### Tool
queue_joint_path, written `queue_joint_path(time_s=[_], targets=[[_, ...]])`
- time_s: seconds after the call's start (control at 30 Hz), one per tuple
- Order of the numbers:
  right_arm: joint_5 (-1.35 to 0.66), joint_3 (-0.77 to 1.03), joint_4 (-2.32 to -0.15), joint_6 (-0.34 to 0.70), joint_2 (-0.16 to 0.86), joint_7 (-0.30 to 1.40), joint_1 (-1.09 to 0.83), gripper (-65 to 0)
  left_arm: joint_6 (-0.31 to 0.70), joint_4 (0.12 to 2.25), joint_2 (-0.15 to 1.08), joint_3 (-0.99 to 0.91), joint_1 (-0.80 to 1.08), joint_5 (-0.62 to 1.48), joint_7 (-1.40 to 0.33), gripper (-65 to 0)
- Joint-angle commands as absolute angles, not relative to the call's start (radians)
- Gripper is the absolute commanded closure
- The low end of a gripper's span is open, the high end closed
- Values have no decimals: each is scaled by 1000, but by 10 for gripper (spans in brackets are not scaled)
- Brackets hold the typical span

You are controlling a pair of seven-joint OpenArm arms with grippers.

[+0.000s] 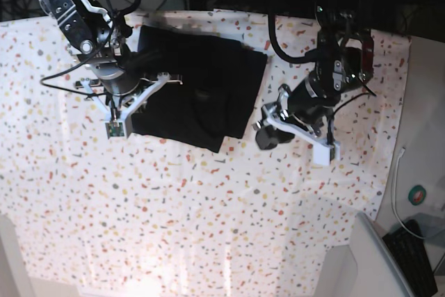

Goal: Layout the t-shirt on the table in an organized manner, then fold the t-shirt properly
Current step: 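Grasp the folded bundle's edges with both grippers, then square the folded bundle with the left gripper, pushing its edge straight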

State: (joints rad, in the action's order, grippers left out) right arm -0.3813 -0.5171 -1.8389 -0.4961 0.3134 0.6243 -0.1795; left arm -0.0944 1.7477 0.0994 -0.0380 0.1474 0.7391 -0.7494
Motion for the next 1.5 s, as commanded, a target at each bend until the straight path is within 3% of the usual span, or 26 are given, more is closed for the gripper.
queue_joint_path(time_s=[0.0, 0.07, 0.17, 0.33, 0.73, 0.77, 1.0, 1.03, 1.47], targets=[[-378, -515, -1850, -492, 312, 602, -168, 0, -82, 1762, 114, -36, 142, 797, -753, -400], [-378, -515, -1842, -492, 312, 602, -168, 0, -82, 1739, 134, -36, 140, 849, -753, -645], [-378, -518, -1836, -492, 312, 602, -168, 0, -53, 1652, 145, -36, 134, 857, -754, -650], [-378, -522, -1816, -492, 312, 602, -168, 0, 130, 1472, 145, 27, 105, 854, -753, -650], [-378, -501, -1810, -492, 349, 593, -209, 0, 131, 1187, 147, 254, -36, 852, -751, -650], [-378, -486, -1811, -492, 351, 593, -214, 0, 131, 1170, 148, 277, -51, 852, -751, -638], [-378, -295, -1817, -492, 358, 593, -294, 0, 131, 974, 162, 499, -240, 797, -756, -39], [-378, -271, -1817, -492, 358, 593, -305, 0, 131, 941, 159, 532, -268, 763, -754, 0], [-380, -2, -1814, -492, 351, 593, -420, 0, 136, 863, 81, 954, -535, 183, -711, 0]])
